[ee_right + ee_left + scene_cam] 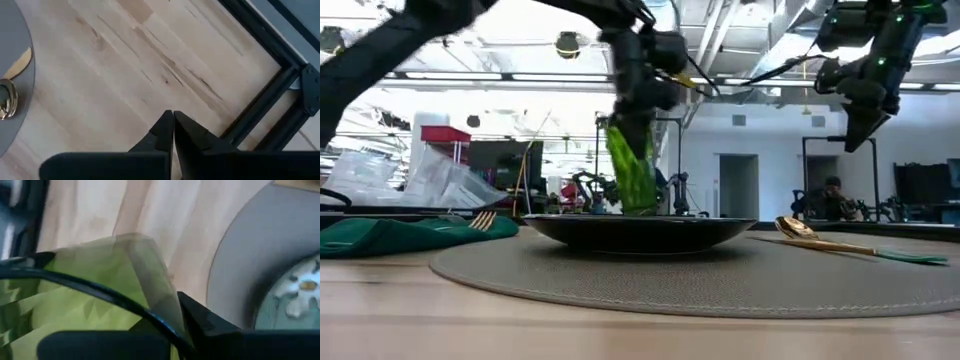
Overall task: Set table place
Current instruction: Move the green cup to the top center of the table
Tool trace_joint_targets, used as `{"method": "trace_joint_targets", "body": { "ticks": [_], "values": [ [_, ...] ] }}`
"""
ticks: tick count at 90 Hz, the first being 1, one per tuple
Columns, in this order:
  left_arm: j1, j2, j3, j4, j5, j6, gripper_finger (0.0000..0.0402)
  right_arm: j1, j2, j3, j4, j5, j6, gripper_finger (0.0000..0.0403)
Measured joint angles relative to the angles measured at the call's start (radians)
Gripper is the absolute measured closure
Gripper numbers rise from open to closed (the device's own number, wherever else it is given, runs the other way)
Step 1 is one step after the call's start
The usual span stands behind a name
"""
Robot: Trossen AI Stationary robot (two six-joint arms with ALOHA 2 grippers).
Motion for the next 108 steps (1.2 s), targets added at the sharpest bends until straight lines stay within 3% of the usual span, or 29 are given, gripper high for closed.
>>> {"method": "trace_joint_targets", "body": {
  "ticks": [6,20,66,108],
  "values": [
    [-0.016,0.059,0.048,-0.028,-0.002,0.028,0.0401,0.006,0.000,0.000,-0.007,-0.002,0.007,0.0403],
    [-0.052,0.043,-0.005,-0.001,0.038,0.025,0.0401,0.025,0.000,0.000,-0.011,-0.003,0.011,0.0403],
    [-0.111,0.036,0.048,0.041,0.050,0.023,0.0398,0.038,0.000,0.000,0.015,-0.005,0.011,0.0403],
    [-0.120,0.036,0.048,0.075,0.019,0.009,0.0300,0.038,0.000,0.000,0.019,-0.072,0.021,0.0403]
  ]
}}
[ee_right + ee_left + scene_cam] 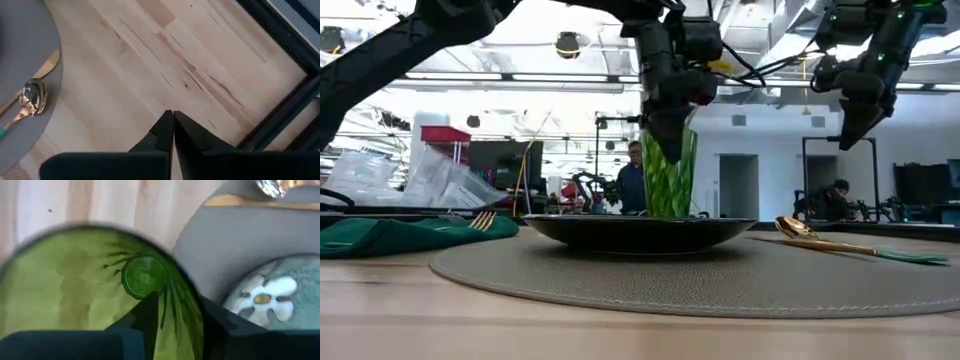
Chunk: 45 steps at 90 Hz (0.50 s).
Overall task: Set table place
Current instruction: Move the green cup to the top center of the table
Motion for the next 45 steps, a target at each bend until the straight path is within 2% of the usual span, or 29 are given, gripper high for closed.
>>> {"method": "trace_joint_targets", "body": {
  "ticks": [38,45],
  "values": [
    [-0.002,0.000,0.000,0.084,-0.009,-0.062,0.0265,0.012,0.000,0.000,0.034,-0.051,-0.011,0.0403],
    [-0.003,-0.001,0.000,0.085,-0.044,-0.058,0.0263,0.020,0.000,0.000,0.043,-0.054,-0.011,0.0403]
  ]
}}
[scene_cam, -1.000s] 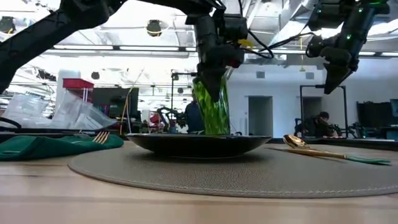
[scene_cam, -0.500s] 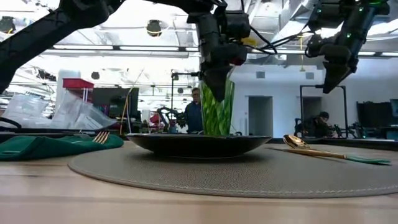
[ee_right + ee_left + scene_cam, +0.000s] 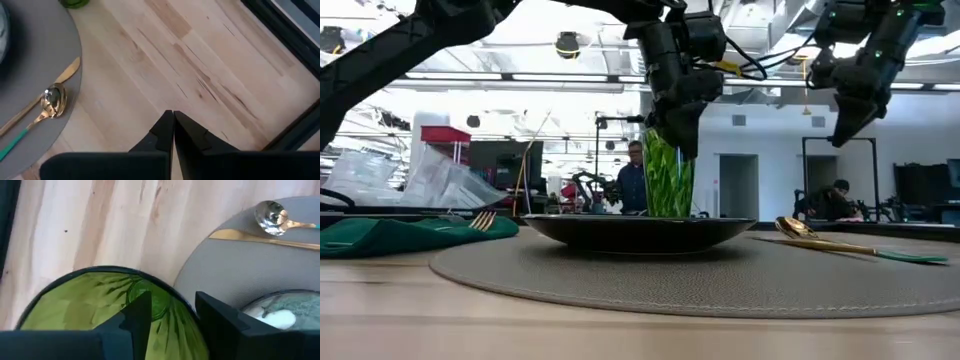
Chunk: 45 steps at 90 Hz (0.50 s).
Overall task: Set table place
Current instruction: Move the green cup to the top center of the table
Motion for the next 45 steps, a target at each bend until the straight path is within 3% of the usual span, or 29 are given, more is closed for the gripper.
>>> {"method": "trace_joint_targets", "body": {
  "ticks": [14,45],
  "values": [
    [0.000,-0.016,0.000,0.016,-0.061,0.021,0.0262,0.010,0.000,0.000,0.013,-0.007,0.000,0.0403],
    [0.002,-0.122,0.000,0.048,-0.070,-0.053,0.0262,0.018,0.000,0.000,0.065,-0.057,-0.002,0.0402]
  ]
}}
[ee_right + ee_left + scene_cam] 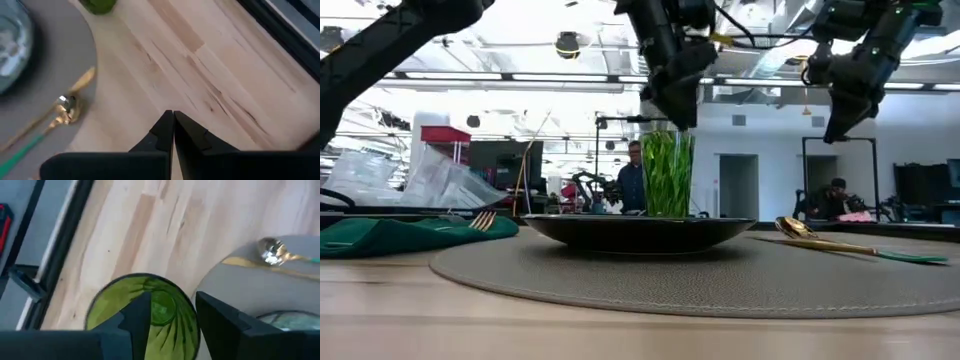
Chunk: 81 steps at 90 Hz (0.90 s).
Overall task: Set table place
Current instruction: Move the green cup to the top center of the table
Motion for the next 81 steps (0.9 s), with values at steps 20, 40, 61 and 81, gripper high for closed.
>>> {"method": "trace_joint_targets", "body": {
  "ticks": [20,40,61,81],
  "values": [
    [0.005,-0.153,0.000,-0.029,-0.081,-0.040,0.0262,0.017,0.054,0.000,0.295,-0.072,0.126,0.0361],
    [0.118,-0.248,0.001,-0.283,-0.196,-0.207,0.0270,0.084,0.311,0.132,0.518,-0.077,0.158,0.0343],
    [0.169,-0.246,-0.157,-0.355,-0.094,-0.198,0.0373,0.113,0.484,0.332,0.385,-0.071,0.049,0.0376],
    [0.141,-0.244,-0.421,-0.131,0.060,-0.159,0.0400,0.067,0.428,0.356,0.290,-0.027,-0.020,0.0400]
  ]
}}
